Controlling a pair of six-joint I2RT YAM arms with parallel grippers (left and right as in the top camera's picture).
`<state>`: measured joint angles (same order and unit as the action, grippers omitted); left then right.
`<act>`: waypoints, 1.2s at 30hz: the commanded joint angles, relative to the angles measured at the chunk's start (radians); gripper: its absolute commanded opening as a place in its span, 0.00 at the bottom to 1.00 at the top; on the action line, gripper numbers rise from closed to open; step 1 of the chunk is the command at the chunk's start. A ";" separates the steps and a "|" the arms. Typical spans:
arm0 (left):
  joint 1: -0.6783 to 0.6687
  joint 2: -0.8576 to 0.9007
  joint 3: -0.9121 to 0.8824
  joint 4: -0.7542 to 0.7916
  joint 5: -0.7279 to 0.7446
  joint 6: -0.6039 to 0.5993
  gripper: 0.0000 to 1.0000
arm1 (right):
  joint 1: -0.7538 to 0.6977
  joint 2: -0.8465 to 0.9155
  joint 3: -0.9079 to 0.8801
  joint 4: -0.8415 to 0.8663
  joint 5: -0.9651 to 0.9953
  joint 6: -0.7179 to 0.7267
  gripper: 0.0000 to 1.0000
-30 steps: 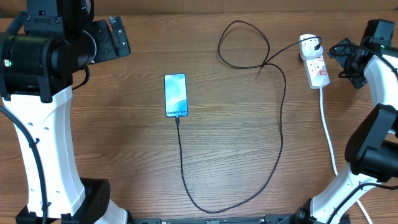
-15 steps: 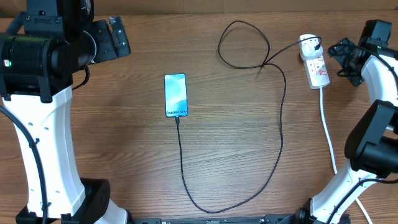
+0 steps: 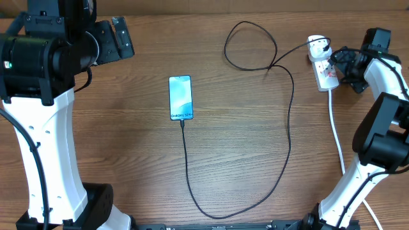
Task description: Plug charger to phone and switch on socket
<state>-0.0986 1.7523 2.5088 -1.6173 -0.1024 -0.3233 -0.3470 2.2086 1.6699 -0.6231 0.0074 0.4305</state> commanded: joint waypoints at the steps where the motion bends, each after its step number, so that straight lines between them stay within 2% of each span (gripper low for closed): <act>1: 0.001 -0.005 0.012 -0.002 -0.009 -0.014 1.00 | -0.001 0.020 0.018 0.016 -0.016 -0.047 1.00; 36: 0.001 -0.005 0.012 -0.002 -0.009 -0.014 1.00 | -0.001 0.076 0.018 0.071 -0.022 -0.047 1.00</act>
<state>-0.0986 1.7523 2.5088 -1.6173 -0.1024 -0.3233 -0.3470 2.2471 1.6699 -0.5549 -0.0097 0.3916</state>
